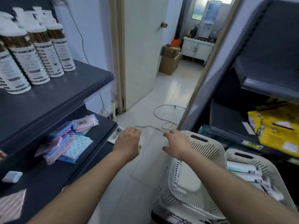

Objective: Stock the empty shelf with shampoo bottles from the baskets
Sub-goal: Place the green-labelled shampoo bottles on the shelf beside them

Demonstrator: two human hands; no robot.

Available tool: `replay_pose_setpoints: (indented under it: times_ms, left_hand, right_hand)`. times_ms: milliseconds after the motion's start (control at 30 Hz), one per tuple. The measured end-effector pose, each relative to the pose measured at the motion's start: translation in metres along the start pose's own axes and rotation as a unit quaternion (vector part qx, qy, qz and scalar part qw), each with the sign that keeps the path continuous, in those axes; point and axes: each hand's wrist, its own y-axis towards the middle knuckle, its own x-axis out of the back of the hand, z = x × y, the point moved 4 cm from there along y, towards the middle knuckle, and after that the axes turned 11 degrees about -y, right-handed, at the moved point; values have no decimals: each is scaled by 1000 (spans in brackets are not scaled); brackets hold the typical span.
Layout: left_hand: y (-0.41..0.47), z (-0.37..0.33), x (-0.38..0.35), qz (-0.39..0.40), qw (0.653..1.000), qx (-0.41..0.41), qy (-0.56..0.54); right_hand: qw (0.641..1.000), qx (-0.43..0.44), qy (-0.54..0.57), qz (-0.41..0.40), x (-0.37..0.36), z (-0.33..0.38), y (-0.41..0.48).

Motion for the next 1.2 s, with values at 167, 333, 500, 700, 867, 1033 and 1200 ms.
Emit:
replay_pose_setpoints:
  times_ms: [167,333,500,700,867,1033,1200]
  left_hand:
    - [4,-54,-50,49,997,-57,-4]
    - [15,-105,-98,97,991,-89,-6]
    - [30,-142,-153,142,988,-67,-6]
    - [45,-164,-224,221,975,-12,25]
    - [52,-159,-276,263,963,63,0]
    - [65,-141,-319,283,948,136,-59]
    - [79,-115,-362,329,924,187,-59]
  right_hand:
    - [997,-60,21,39,-39,-52,-38]
    - [992,-89,18,82,-80,-96,-59]
    - [987,-96,38,119,-122,-138,-67]
    - [985,-75,54,145,-170,-185,-63]
    - [984,-71,76,144,-202,-219,-56]
    - [985,-92,148,21,-207,-248,-52]
    - [954,-217,188,-88,-209,-288,-62]
